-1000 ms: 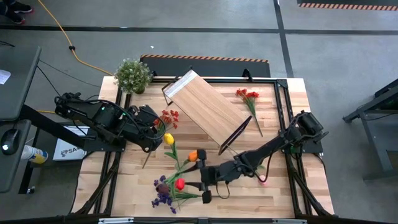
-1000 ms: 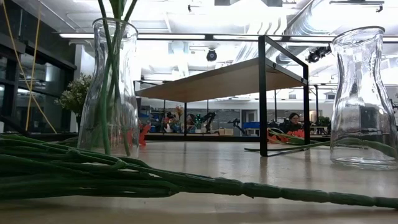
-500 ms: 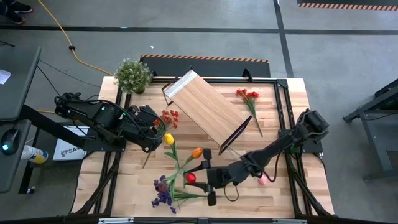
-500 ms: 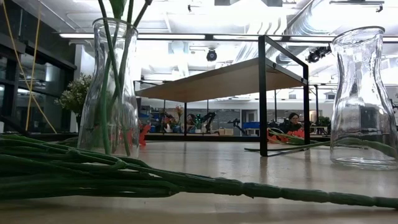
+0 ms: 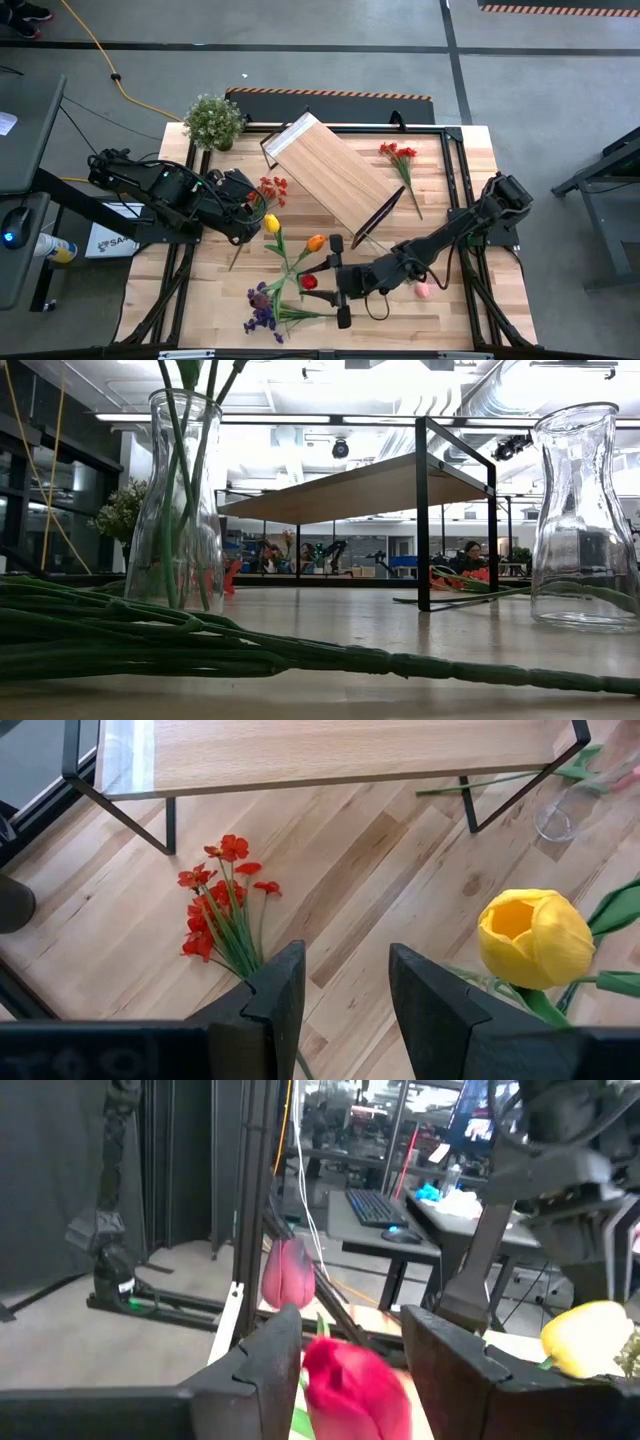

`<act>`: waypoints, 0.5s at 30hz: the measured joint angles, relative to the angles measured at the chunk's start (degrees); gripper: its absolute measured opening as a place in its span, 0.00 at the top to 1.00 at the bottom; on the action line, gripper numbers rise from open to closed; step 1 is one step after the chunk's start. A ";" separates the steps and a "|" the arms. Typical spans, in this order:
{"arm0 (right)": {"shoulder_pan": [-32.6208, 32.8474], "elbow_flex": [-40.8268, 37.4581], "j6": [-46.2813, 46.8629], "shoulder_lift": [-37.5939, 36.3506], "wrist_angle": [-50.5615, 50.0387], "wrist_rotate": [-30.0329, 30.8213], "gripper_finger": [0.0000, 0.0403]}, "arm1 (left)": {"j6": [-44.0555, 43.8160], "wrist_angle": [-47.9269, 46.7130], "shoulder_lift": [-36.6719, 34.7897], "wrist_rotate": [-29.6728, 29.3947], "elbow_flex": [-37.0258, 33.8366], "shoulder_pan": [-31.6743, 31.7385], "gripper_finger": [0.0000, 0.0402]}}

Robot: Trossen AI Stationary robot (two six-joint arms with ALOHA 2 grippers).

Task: Pick and place flowers into a vace then onto a shelf
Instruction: Put the red tulip into the left transparent vase, then put the pink tulip into the left transparent vase

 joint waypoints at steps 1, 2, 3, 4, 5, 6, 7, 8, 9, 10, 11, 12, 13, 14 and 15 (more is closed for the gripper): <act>0.00 0.00 -0.12 -0.32 -0.04 0.07 0.59 | 0.00 0.01 0.00 -0.01 0.00 0.00 0.55; 0.00 0.00 -0.43 -0.58 -0.02 0.07 0.59 | -0.01 0.01 0.00 0.00 0.00 0.02 0.55; 0.01 0.00 -0.71 -0.91 -0.04 0.07 0.59 | -0.01 0.01 0.00 0.00 0.00 0.01 0.55; 0.10 0.00 -0.81 -1.27 -0.07 0.03 0.59 | -0.01 0.01 0.00 0.00 0.00 0.00 0.55; 0.13 0.00 -0.88 -1.57 0.00 -0.17 0.59 | -0.01 0.01 0.00 0.00 0.00 0.02 0.55; 0.14 0.00 -0.92 -1.95 0.07 -0.37 0.59 | -0.01 0.01 0.00 0.00 0.00 0.00 0.55; 0.29 0.00 -0.93 -2.35 0.08 -0.58 0.59 | -0.01 0.02 0.00 -0.02 0.00 0.02 0.55; 0.43 0.00 -0.96 -2.72 0.09 -0.72 0.59 | -0.01 0.01 0.00 -0.01 0.00 0.01 0.55; 0.69 0.00 -1.31 -3.22 0.09 -0.74 0.59 | -0.01 0.01 0.00 -0.02 0.00 0.00 0.55; 1.06 0.00 -2.42 -3.77 0.00 -0.80 0.59 | -0.01 0.03 0.00 -0.03 0.00 0.00 0.55; 1.51 0.00 -4.03 -4.41 -0.04 -0.77 0.59 | -0.01 0.01 0.00 -0.02 0.00 0.01 0.55; 2.04 0.00 -6.12 -5.02 -0.04 -0.55 0.59 | -0.01 0.01 0.00 -0.03 0.00 0.00 0.55; 2.77 0.00 -8.34 -5.64 -0.04 0.21 0.59 | -0.01 0.01 0.00 -0.04 0.00 0.01 0.55; 3.57 0.00 -10.50 -6.32 -0.09 1.38 0.59 | -0.01 0.01 0.00 -0.04 0.00 0.01 0.55; 4.48 0.00 -12.55 -7.01 -0.47 3.07 0.59 | -0.01 -0.01 0.00 -0.04 0.00 0.01 0.55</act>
